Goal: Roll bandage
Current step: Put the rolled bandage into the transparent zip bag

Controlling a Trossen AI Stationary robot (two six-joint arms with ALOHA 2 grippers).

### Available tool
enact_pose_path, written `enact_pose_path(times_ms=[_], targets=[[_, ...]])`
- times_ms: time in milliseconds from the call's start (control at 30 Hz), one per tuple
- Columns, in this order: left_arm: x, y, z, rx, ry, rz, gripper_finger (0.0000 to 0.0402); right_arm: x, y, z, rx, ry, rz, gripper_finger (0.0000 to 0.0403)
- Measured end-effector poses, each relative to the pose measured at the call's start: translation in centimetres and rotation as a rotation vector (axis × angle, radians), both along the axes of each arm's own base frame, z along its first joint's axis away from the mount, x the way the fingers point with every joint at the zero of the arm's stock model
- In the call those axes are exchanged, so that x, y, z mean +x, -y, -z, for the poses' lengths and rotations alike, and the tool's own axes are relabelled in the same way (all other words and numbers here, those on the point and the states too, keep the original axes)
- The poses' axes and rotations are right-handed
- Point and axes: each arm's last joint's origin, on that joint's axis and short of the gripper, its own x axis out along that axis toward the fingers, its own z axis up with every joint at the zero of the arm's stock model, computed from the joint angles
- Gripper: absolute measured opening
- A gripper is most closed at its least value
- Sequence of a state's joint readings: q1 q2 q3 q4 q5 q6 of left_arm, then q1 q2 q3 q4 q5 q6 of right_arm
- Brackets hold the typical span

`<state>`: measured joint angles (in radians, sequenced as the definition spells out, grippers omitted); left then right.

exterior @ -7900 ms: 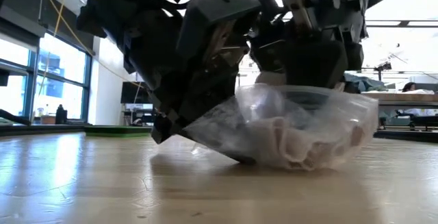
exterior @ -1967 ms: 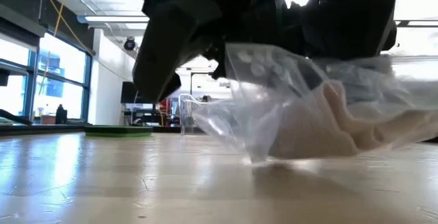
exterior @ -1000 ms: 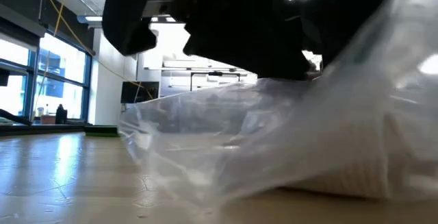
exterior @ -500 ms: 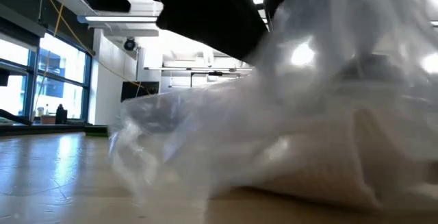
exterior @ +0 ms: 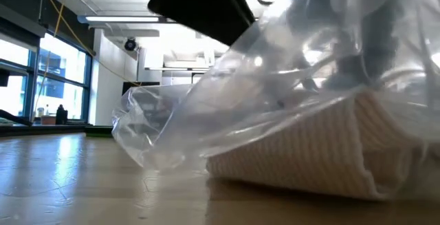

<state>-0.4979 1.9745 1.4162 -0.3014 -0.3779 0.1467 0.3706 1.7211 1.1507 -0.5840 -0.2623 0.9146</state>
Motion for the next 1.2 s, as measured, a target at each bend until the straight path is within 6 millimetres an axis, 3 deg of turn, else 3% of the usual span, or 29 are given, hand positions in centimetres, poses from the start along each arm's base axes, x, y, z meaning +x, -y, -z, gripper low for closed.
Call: enact_pose_path(times_ms=[200, 533, 1200], targets=[[-0.4, 0.8, -0.3, -0.141, 0.015, -0.088, 0.0133, -0.9, 0.2, 0.5, -0.103, -0.05, 0.05, 0.019], [-1.2, 2.8, -0.9, -0.319, 0.126, -0.302, 0.0133, -2.3, 1.0, 5.2, -0.063, -0.042, 0.23, 0.019], [-0.9, 1.9, -0.7, -0.331, 0.073, -0.302, 0.0133, -3.2, 0.9, 5.6, -0.1, -0.091, 0.203, 0.019]])
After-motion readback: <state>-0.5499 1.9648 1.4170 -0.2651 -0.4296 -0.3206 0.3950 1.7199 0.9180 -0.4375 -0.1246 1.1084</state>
